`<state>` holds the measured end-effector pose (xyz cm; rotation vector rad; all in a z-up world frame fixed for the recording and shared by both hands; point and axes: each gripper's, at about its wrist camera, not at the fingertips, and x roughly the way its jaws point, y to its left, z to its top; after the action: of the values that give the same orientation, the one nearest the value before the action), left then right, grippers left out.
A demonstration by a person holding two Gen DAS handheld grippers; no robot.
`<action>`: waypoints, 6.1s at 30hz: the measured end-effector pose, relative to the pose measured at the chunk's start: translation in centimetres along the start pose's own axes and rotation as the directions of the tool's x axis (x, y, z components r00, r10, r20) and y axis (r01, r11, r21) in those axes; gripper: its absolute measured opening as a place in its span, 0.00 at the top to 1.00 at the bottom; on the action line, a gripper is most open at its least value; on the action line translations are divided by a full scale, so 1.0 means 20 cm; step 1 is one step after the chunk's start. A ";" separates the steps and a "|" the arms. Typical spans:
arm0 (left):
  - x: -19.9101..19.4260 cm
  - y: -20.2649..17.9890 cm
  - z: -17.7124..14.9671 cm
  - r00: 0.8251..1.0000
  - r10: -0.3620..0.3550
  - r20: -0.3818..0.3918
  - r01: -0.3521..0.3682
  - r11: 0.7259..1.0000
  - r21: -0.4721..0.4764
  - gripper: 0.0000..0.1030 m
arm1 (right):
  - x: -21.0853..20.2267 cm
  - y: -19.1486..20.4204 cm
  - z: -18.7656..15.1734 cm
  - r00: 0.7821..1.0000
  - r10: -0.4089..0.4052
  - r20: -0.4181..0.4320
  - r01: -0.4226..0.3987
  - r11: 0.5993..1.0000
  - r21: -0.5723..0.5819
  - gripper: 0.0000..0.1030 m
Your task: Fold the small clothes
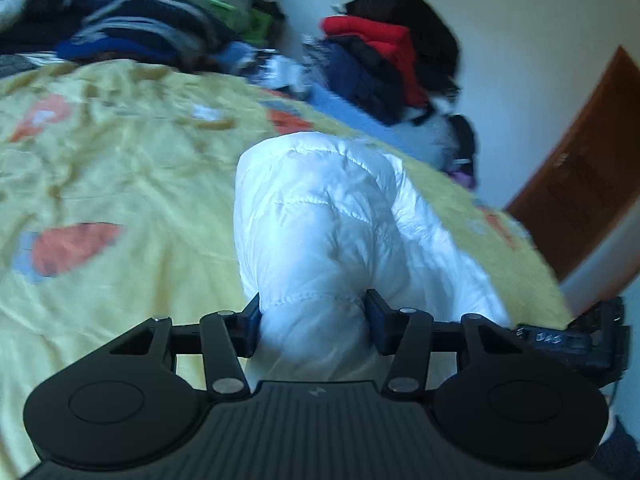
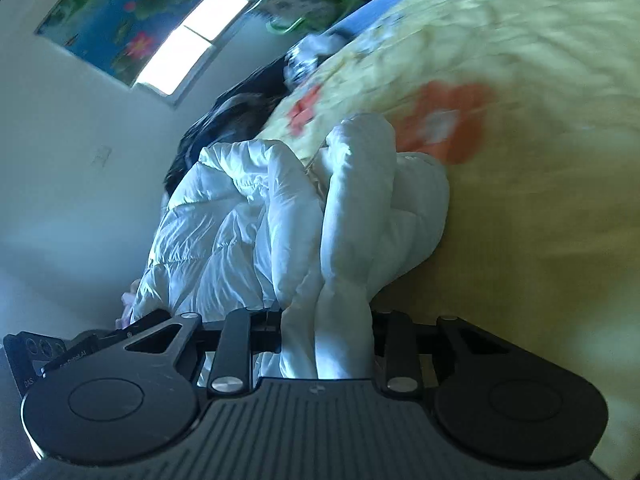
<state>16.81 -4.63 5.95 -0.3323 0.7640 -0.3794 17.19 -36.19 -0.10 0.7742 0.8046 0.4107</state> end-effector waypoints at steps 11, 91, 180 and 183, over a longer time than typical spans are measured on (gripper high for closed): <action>-0.36 -0.11 -0.09 0.949 0.082 0.303 -0.116 0.989 0.095 0.37 | -0.22 0.04 0.08 0.977 0.003 0.212 -0.029 0.992 0.122 0.35; -0.27 0.06 -0.22 0.981 -0.114 -0.156 0.107 0.993 -0.056 0.53 | -0.10 0.18 -0.36 0.989 0.004 -0.151 -0.012 0.999 -0.052 0.68; -0.57 -0.13 -1.07 0.932 0.338 0.129 -0.360 0.903 0.233 0.00 | -0.17 0.63 -1.53 0.753 -0.558 0.349 0.658 0.637 -0.401 0.01; -0.57 -0.13 -1.08 0.932 0.338 0.130 -0.360 0.903 0.233 0.00 | -0.17 0.63 -1.53 0.753 -0.558 0.349 0.658 0.636 -0.402 0.01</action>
<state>-6.73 -5.06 -0.67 0.0329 0.6646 -0.1186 -9.08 -15.89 -2.66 0.0071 0.6813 -0.0876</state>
